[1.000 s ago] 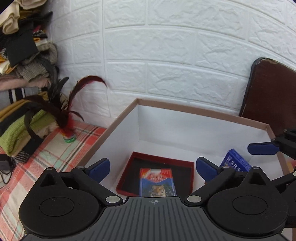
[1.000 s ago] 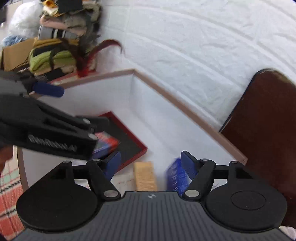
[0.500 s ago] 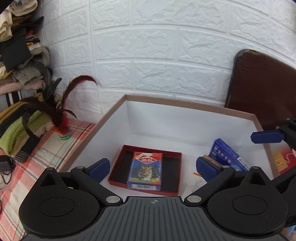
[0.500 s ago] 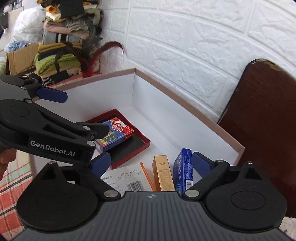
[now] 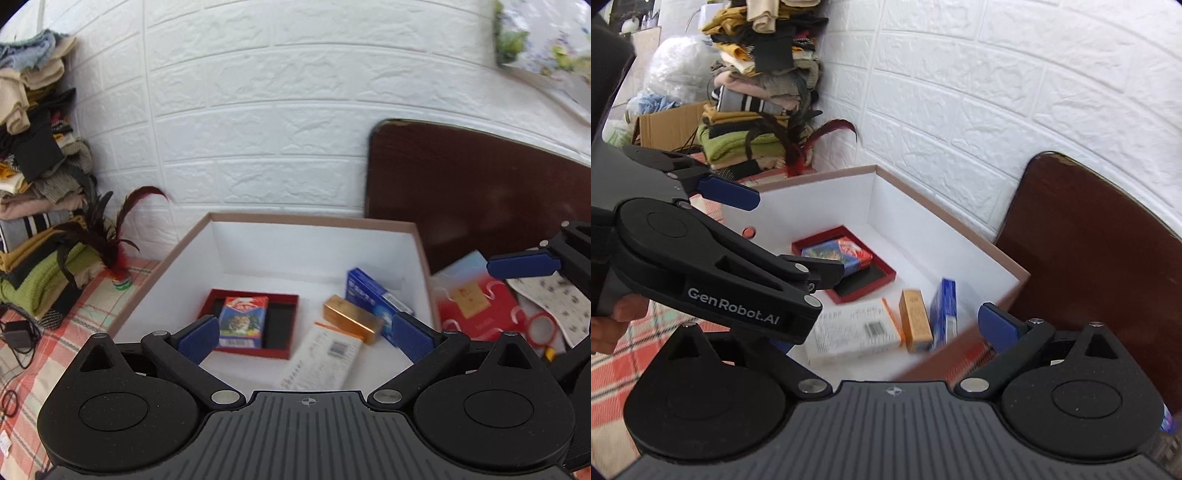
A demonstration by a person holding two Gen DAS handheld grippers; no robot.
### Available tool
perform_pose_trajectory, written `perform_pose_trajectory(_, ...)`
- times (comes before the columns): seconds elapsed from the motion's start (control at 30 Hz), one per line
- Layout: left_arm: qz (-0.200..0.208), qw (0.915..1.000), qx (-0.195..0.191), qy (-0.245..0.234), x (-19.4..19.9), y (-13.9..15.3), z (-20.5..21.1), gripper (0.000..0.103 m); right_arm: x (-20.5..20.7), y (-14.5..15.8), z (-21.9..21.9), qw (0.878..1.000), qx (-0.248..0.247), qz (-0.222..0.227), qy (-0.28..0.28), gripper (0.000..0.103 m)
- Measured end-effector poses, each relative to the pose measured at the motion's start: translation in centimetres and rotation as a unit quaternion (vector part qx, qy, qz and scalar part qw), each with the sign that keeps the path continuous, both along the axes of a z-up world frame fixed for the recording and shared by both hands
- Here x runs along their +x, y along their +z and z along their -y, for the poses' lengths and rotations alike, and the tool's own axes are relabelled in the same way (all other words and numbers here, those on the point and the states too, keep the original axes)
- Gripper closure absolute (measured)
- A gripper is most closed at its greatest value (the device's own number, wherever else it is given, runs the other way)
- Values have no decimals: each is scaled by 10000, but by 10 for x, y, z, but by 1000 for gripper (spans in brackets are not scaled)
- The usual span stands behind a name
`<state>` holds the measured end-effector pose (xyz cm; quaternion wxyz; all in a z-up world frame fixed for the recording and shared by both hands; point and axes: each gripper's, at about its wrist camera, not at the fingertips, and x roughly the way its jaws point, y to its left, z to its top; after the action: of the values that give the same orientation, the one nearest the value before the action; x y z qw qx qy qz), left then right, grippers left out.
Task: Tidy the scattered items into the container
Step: 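Return both tools from the beige box to the pile of markers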
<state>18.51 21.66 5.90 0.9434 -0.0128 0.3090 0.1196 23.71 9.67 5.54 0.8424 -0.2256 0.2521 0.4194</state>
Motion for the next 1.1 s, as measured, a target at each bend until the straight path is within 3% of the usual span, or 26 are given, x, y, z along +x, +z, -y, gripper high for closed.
perform_pose_trajectory(0.27,160,9992,-237,-275,-57,-4,55,0,-58,5,65,9997,191,124,-87,2)
perform_pose_trajectory(0.43,155,9991,-63,-380,-87,-34,94,0,-89,-27,105,9984,409,56,-377,2)
perform_pose_trajectory(0.57,-116,9983,-95,-555,-93,-71,112,0,-105,-64,122,9977,312,9,-601,2)
perform_pose_trajectory(0.77,-446,9975,-246,-479,-86,-103,107,0,-97,-96,144,9953,172,-259,-920,2)
perform_pose_trajectory(1.0,-604,9968,-195,-484,-67,-120,100,0,-68,-93,167,9895,443,-329,-1333,3)
perform_pose_trajectory(1.1,-699,9957,-276,-542,-58,-127,101,2,-54,-96,171,9884,395,-409,-1408,8)
